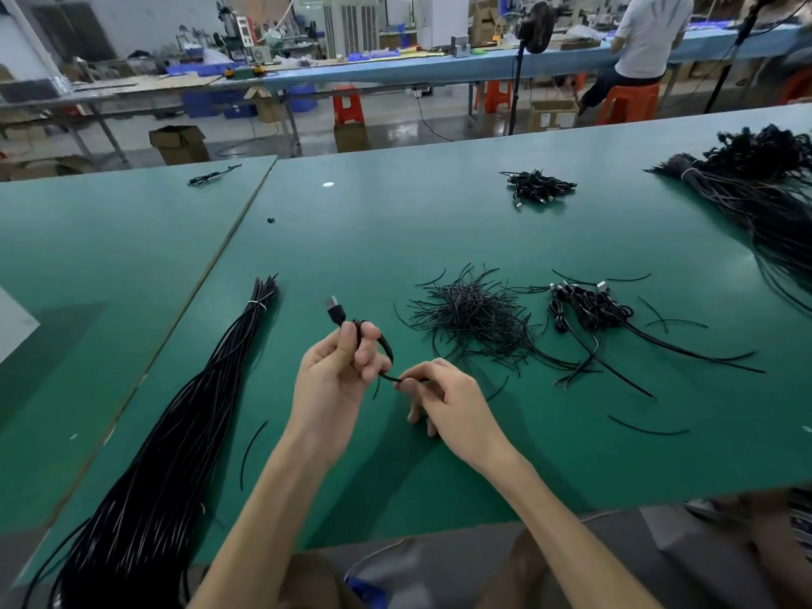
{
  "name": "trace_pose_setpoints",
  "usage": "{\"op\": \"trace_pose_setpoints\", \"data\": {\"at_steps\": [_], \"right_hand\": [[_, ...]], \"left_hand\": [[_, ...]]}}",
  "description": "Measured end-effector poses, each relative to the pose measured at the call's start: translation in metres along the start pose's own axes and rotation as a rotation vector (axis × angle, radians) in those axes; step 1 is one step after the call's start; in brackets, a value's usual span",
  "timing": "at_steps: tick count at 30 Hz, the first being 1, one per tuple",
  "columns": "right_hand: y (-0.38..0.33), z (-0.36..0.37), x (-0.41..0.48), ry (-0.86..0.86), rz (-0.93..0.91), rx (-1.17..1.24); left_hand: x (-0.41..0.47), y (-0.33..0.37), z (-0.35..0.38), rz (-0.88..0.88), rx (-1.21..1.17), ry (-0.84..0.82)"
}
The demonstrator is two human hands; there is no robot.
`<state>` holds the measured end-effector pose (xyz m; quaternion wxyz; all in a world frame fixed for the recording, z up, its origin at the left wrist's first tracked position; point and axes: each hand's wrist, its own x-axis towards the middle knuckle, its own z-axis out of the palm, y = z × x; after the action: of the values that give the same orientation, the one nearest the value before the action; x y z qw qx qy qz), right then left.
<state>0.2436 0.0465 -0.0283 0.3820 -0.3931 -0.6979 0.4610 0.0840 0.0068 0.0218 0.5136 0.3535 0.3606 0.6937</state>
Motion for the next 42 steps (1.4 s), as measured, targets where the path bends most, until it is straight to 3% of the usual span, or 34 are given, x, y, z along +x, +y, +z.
{"op": "trace_pose_setpoints", "data": {"at_steps": [5, 11, 15, 20, 25, 29, 34, 37, 42], "right_hand": [[0.0, -0.003, 0.0, 0.021, 0.016, 0.002], [0.001, 0.002, -0.001, 0.004, 0.041, -0.083], [0.001, 0.0, -0.001, 0.053, 0.047, -0.027], [-0.001, -0.001, -0.001, 0.055, 0.056, 0.023], [-0.002, -0.002, -0.001, 0.059, 0.065, 0.081], [-0.001, -0.002, 0.0, 0.059, 0.066, 0.113], [0.003, -0.006, 0.001, 0.13, 0.074, 0.195], [0.003, -0.005, 0.002, 0.123, 0.082, 0.178], [0.004, -0.004, 0.003, 0.134, 0.055, 0.157]], "left_hand": [[-0.005, 0.004, -0.021, -0.08, 0.115, -0.072], [-0.015, -0.007, -0.028, -0.002, 0.926, -0.228], [-0.018, -0.015, -0.023, 0.262, 1.632, -0.338], [-0.026, -0.021, -0.021, 0.475, 1.686, -0.237], [-0.021, -0.027, -0.023, 0.553, 1.687, -0.175], [-0.017, -0.036, -0.026, 0.384, 1.321, -0.005], [-0.004, -0.023, -0.025, 0.048, 0.188, 0.305], [0.009, -0.002, -0.037, -0.068, -0.404, 0.32], [0.014, 0.003, -0.035, -0.106, -0.648, 0.341]]}}
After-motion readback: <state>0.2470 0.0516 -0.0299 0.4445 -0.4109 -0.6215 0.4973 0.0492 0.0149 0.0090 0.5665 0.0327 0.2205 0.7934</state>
